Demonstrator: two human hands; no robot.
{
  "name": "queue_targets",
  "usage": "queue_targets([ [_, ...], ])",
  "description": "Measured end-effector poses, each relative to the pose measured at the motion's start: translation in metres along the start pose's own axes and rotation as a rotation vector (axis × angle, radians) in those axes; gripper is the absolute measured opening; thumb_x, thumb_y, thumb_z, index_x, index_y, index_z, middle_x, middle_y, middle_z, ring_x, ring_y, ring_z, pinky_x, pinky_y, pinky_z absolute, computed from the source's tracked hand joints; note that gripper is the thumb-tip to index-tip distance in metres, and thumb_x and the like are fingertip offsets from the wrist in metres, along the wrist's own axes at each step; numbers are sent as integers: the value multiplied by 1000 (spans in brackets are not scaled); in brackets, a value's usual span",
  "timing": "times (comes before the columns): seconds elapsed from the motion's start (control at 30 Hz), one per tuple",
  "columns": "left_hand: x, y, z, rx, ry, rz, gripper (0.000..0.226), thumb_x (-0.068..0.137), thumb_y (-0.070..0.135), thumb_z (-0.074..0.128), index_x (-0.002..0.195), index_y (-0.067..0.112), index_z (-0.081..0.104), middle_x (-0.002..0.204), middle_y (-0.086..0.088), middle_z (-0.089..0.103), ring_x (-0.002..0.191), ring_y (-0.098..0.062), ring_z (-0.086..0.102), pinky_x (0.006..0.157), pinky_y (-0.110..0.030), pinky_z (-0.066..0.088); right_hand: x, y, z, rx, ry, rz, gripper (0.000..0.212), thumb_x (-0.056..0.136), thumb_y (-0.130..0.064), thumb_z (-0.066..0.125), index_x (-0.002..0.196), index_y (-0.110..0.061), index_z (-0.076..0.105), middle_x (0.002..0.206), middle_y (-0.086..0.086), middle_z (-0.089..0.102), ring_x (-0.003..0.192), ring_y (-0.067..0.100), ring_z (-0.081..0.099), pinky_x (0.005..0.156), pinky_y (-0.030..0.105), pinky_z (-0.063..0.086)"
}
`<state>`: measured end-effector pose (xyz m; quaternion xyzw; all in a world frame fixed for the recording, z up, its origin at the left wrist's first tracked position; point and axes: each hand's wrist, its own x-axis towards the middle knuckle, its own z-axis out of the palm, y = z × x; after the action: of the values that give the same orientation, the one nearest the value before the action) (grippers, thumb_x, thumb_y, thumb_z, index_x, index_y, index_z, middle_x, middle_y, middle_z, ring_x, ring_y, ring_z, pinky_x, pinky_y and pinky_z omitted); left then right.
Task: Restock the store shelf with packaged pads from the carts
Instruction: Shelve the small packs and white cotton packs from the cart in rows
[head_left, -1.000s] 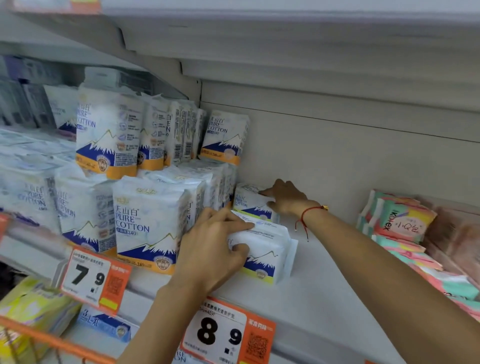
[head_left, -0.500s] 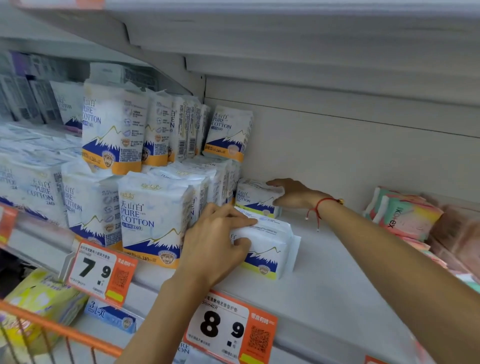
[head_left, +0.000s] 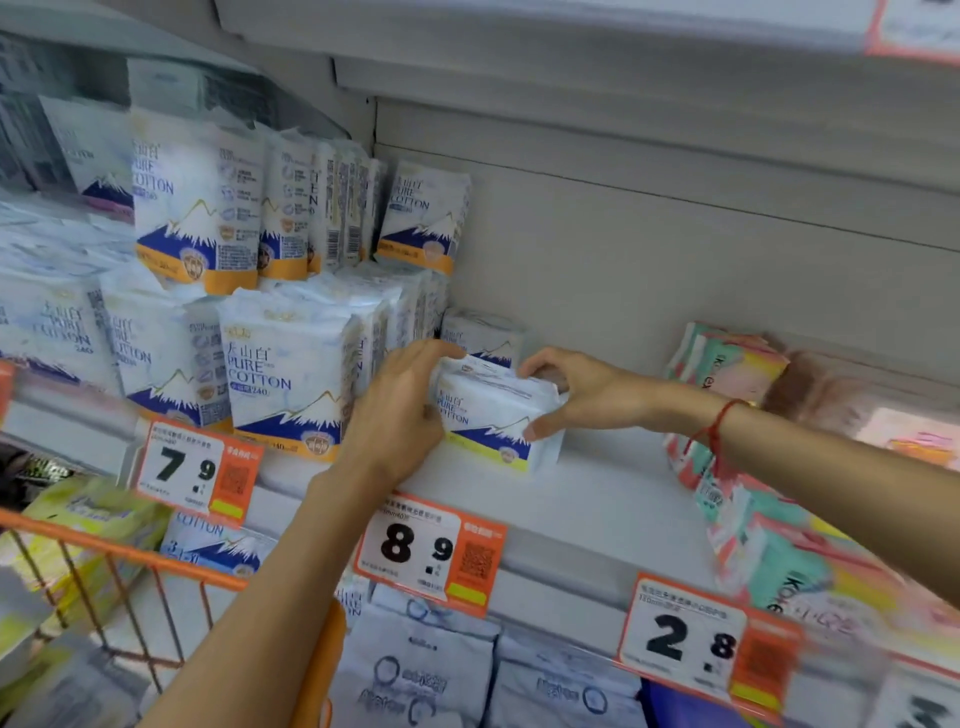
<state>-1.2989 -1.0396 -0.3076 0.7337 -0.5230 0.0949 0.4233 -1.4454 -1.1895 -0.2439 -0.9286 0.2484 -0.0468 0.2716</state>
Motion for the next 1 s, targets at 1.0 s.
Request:
queue_targets([
  [1.0, 8, 15, -13, 395, -639, -210, 42, 95, 39, 44, 137, 33, 46, 144, 6, 46, 132, -20, 42, 105, -36, 37, 38, -19, 0, -323, 222, 70, 57, 87, -25, 63, 139, -16, 41, 138, 13, 34, 118, 29, 48, 87, 26, 41],
])
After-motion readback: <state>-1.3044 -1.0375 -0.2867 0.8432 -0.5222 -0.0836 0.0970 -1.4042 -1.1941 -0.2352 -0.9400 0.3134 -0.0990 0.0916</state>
